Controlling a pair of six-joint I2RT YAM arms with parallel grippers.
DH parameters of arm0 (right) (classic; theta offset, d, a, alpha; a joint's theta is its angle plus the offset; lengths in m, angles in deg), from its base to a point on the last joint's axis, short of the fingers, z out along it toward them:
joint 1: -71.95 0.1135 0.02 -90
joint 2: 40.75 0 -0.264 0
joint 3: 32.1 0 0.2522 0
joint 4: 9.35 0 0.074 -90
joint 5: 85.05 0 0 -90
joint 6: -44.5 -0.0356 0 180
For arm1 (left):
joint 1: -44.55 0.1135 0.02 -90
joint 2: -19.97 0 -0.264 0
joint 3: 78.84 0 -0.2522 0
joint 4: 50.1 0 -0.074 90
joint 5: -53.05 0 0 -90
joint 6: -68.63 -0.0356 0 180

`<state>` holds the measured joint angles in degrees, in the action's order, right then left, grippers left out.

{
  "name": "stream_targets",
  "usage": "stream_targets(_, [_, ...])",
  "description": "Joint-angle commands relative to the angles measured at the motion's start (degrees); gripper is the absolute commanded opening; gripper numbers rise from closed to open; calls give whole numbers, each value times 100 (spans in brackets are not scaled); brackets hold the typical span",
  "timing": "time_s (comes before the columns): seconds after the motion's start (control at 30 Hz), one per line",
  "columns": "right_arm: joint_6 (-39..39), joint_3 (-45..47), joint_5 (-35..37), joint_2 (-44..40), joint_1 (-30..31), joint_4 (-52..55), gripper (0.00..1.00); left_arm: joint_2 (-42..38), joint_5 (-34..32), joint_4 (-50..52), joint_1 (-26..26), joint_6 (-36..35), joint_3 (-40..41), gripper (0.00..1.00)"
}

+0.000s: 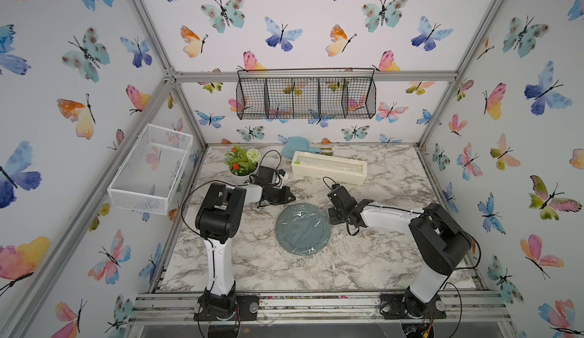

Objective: Wrap the plate with plastic wrap
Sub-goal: Cover the plate with plastic wrap.

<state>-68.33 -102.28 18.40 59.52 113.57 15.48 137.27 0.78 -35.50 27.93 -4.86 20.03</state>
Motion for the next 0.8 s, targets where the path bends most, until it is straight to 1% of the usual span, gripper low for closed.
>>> stream_targets(0.0, [173, -112, -78, 43, -48, 46, 2, 165, -133, 97, -25, -77, -29, 9])
stream_targets(0.13, [61, 236, -333, 257, -66, -357, 2, 292, -253, 157, -19, -147, 0, 10])
stream_targets(0.27, [-45, 555, -252, 403, -74, -610, 2, 355, -393, 229, -25, -166, 13, 9])
stream_targets(0.4, [-18, 672, -166, 493, -84, -541, 2, 347, -471, 260, -23, -192, 23, 9])
stream_targets(0.5, [0, 670, -149, 375, -93, -397, 2, 346, -465, 267, -25, -184, 6, 9])
stream_targets(0.53, [-2, 637, -159, 293, -100, -298, 6, 347, -464, 267, -24, -175, -4, 9])
stream_targets(0.57, [-7, 555, -190, 160, -113, -120, 20, 338, -444, 259, -22, -158, 3, 9])
stream_targets(0.6, [-11, 462, -207, -20, -117, 88, 37, 335, -434, 250, -25, -156, 5, 9])
stream_targets(0.63, [-2, 401, -218, -202, -128, 212, 47, 324, -436, 237, -34, -141, 5, 9])
stream_targets(0.67, [30, 326, -237, -398, -137, 350, 53, 304, -421, 212, -42, -123, 14, 9])
stream_targets(0.7, [65, 240, -238, -577, -146, 502, 56, 296, -409, 198, -43, -114, 10, 9])
stream_targets(0.77, [108, 32, -222, -788, -179, 831, 59, 268, -407, 188, -68, -96, 14, 9])
